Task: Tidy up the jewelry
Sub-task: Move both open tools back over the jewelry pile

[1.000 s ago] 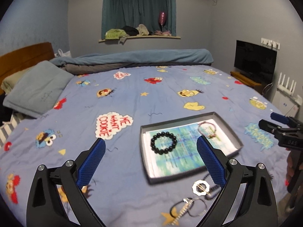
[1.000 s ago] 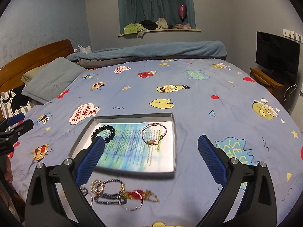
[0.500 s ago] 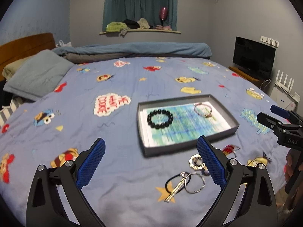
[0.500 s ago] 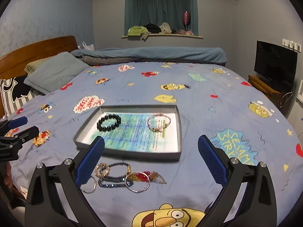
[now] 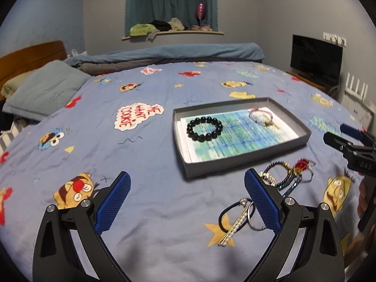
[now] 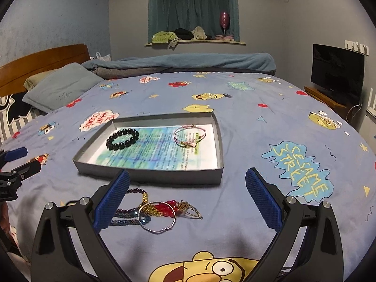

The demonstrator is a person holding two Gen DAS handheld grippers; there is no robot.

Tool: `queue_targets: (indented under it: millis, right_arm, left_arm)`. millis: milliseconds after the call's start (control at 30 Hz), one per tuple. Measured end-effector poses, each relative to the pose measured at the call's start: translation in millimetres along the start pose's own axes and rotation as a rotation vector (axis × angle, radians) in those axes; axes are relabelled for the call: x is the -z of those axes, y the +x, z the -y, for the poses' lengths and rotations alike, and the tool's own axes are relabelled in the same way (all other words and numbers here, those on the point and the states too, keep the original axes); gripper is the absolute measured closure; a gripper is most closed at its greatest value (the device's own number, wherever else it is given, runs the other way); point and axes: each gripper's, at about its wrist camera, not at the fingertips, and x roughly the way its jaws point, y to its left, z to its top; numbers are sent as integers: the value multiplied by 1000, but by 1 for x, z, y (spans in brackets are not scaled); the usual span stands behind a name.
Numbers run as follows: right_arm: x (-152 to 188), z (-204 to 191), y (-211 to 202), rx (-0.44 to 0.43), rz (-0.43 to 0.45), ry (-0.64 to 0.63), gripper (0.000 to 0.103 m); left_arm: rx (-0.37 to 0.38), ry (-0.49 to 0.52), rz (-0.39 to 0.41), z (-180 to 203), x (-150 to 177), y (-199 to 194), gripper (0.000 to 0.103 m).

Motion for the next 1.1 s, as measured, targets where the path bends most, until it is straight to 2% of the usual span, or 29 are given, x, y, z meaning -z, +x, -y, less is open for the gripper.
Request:
queue_targets:
  millis: [267,500,700,767,867,933,1100]
  right_arm:
    - [11,5,7,-17,-26,-17,6]
    - [21,14,9,-52,-83,-13,6]
    - [32,11,10,-94,-128,-46,6]
    - [35,9,10,-117,-142,-50,6]
    - [39,4,12,-131,-162,-75,15]
    - [42,1,15,-131,-184,-90,26]
    - [45,-1,18,-143,-203,-98,34]
  left_arm:
    - [68,-11,-59,-6,11,17,6]
    - [127,3,-129,-5,27,29,7]
    - [167,30,-171,4,37,31,10]
    - [188,52,-169,10,39,27,17]
    - [221,91,-179,23,43,25,31]
    - [238,118,-181,31,44,25,40]
    - [293,140,-173,46,44,23,42]
